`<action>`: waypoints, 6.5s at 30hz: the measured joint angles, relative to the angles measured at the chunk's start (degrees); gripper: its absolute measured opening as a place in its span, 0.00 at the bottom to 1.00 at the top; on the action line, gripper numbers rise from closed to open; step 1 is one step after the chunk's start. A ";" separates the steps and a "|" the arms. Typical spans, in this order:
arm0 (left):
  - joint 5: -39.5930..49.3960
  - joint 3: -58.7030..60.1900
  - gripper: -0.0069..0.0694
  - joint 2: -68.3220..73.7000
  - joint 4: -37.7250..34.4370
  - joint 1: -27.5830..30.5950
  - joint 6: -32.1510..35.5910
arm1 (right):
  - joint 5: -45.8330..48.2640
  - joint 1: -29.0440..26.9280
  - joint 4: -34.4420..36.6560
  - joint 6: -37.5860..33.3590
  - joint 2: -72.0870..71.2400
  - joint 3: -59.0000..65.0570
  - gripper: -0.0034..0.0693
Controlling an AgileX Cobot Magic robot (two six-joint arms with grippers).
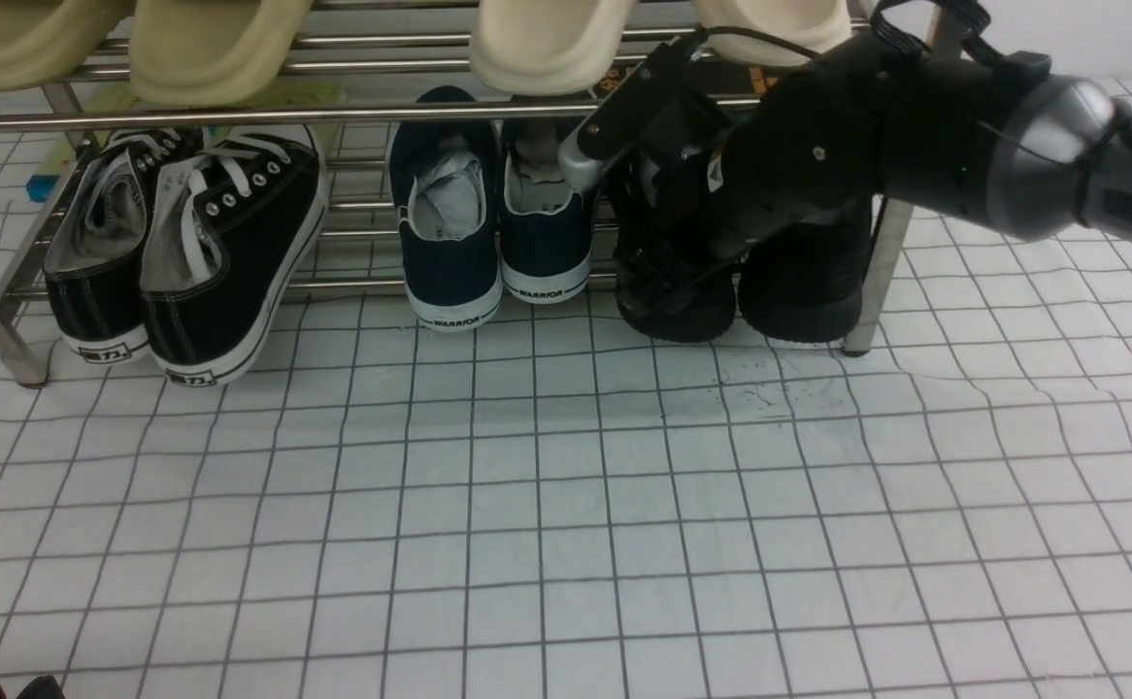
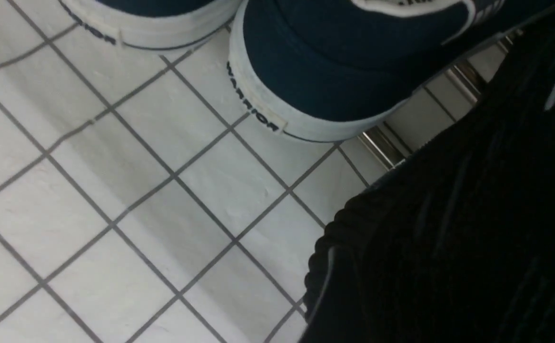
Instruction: Take the shoes off the shelf with your hand from the white checkered tablecloth.
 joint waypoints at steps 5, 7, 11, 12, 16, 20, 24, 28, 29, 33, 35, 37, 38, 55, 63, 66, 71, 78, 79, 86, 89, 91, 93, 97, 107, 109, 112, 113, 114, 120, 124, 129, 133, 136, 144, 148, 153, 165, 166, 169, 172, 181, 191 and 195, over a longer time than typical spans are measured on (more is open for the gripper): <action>0.00 0.00 0.40 0.00 0.00 0.00 0.00 | 0.12 -0.04 -0.04 0.00 0.00 -0.13 0.22; 0.00 0.00 0.40 0.00 0.00 0.00 0.00 | 0.75 -0.04 0.08 0.00 -0.20 -0.36 0.09; 0.00 0.00 0.40 0.00 0.00 0.00 0.00 | 3.62 0.01 0.49 0.00 -1.18 -1.37 0.07; 0.00 0.00 0.40 0.00 0.00 0.00 0.00 | 4.48 0.09 0.49 0.00 -1.97 -1.37 0.07; 0.00 0.00 0.40 0.00 0.00 0.00 0.00 | 7.89 1.09 0.88 0.00 -5.70 -1.55 0.07; 0.00 0.00 0.40 0.00 0.00 0.00 0.00 | 11.44 1.97 2.12 0.00 -8.78 -1.91 0.07; 0.00 0.00 0.40 0.00 0.00 0.00 0.00 | 16.49 2.24 3.09 -0.17 -10.36 -1.91 0.07; 0.00 0.00 0.40 0.00 0.00 0.00 0.00 | 22.61 2.24 3.79 -0.21 -12.27 -1.91 0.07; 0.00 0.00 0.40 0.00 0.00 0.00 0.00 | 23.83 2.24 4.18 -0.21 -12.92 -1.91 0.07; 0.00 0.00 0.40 0.00 0.00 0.00 0.00 | 26.83 2.35 5.44 -0.21 -14.83 -1.91 0.07; 0.00 0.00 0.40 0.00 0.00 0.00 0.00 | 29.08 2.35 6.66 -0.21 -15.84 -1.91 0.07; 0.00 0.00 0.40 0.00 0.00 0.00 0.00 | 33.33 2.35 8.73 -0.28 -17.60 -1.91 0.07; 0.00 0.00 0.40 0.00 0.00 0.00 0.00 | 35.11 2.35 9.67 -0.56 -18.19 -1.91 0.07; 0.00 0.00 0.40 0.00 0.00 0.00 0.00 | 38.56 8.73 18.72 -3.18 -30.48 6.69 0.07; 0.00 0.00 0.40 0.00 0.00 0.00 0.00 | 38.24 14.70 19.44 -3.30 -30.28 12.54 0.07; 0.00 0.00 0.40 0.00 0.00 0.00 0.00 | 36.57 14.90 17.89 -3.46 -29.46 14.10 0.07; 0.00 0.00 0.40 -0.07 0.00 0.00 0.00 | 32.70 14.85 13.71 -3.46 -26.13 14.71 0.07; 0.00 0.00 0.40 -0.07 0.00 0.00 0.00 | 27.08 14.85 11.26 -3.57 -22.75 14.71 0.07; 0.00 0.00 0.40 -0.07 0.00 0.00 0.00 | 26.87 14.85 11.25 -3.57 -22.74 14.71 0.07; 0.00 0.00 0.40 -0.07 0.00 0.00 0.00 | 23.29 14.85 8.50 -3.61 -22.37 14.71 0.08; 0.00 0.00 0.40 -0.07 0.00 0.00 0.00 | 21.38 14.85 7.68 -3.61 -22.07 14.71 0.08; 0.00 0.00 0.40 -0.07 0.00 0.00 0.00 | 20.78 14.85 7.69 -3.61 -21.78 14.71 0.08; 0.00 0.00 0.40 -0.07 0.00 0.00 0.00 | 20.27 14.85 7.75 -3.61 -20.80 14.71 0.08; 0.00 0.00 0.40 -0.07 0.00 0.00 0.00 | 19.58 14.85 9.08 -3.61 -17.21 14.71 0.12; 0.00 0.00 0.40 -0.07 0.00 0.00 0.00 | 21.29 14.85 19.36 -3.63 -13.20 13.62 0.63; 0.00 0.00 0.40 -0.07 0.00 0.00 0.00 | 23.37 14.54 19.24 -3.63 -13.39 11.71 0.72; 0.00 0.00 0.40 -0.07 0.00 0.00 0.00 | 25.98 12.56 17.84 -1.44 -13.85 7.31 0.81; 0.00 0.00 0.40 -0.07 0.00 0.00 0.00 | 26.10 11.47 17.09 0.10 -13.99 6.10 0.82; 0.00 0.00 0.40 -0.07 0.00 0.00 0.00 | 26.05 10.71 16.43 1.19 -14.10 5.37 0.83; 0.00 0.00 0.40 -0.07 0.00 0.00 0.00 | 23.00 2.50 12.68 14.21 -13.78 4.64 0.84; 0.00 0.00 0.40 -0.07 0.00 0.00 0.00 | 20.21 -1.69 11.03 19.60 -11.10 4.64 0.84; 0.00 0.00 0.40 -0.07 0.00 0.00 0.00 | 17.35 -2.75 9.96 20.18 -7.21 4.64 0.84; 0.00 0.00 0.40 -0.07 0.00 0.00 0.00 | 15.51 -2.75 6.95 21.26 -3.89 4.64 0.84; 0.00 0.00 0.40 -0.07 0.00 0.00 0.00 | 14.32 -2.82 5.19 21.50 -2.41 4.64 0.84; 0.00 0.00 0.40 -0.07 0.00 0.00 0.00 | 12.39 -2.84 3.17 21.76 0.10 4.64 0.57; 0.00 0.00 0.40 -0.07 0.00 0.00 0.00 | 12.77 -2.89 1.89 21.33 -0.03 4.64 0.21; 0.00 0.00 0.40 -0.07 0.00 0.00 0.00 | 16.52 -2.89 1.80 21.16 -2.36 4.75 0.05; 0.00 0.00 0.40 -0.07 0.00 0.00 0.00 | 37.84 -2.89 5.70 19.69 -17.05 4.99 0.05; 0.00 0.00 0.40 -0.07 0.00 0.00 0.00 | 37.84 -2.89 5.71 19.69 -17.16 5.06 0.05; 0.00 0.00 0.40 -0.07 0.00 0.00 0.00 | 37.46 -2.89 6.74 19.62 -17.92 6.78 0.05; 0.00 0.00 0.40 -0.07 0.00 0.00 0.00 | 37.15 -2.89 7.93 20.67 -18.74 12.49 0.06; 0.00 0.00 0.40 -0.07 0.00 0.00 0.00 | 35.85 -2.89 10.59 22.41 -19.01 23.42 0.06; 0.00 0.00 0.40 -0.07 0.00 0.00 0.00 | 28.88 -2.89 16.55 22.52 -19.01 24.92 0.07; 0.00 0.00 0.40 -0.07 0.00 0.00 0.00 | 27.52 -2.89 17.61 22.52 -19.01 24.95 0.08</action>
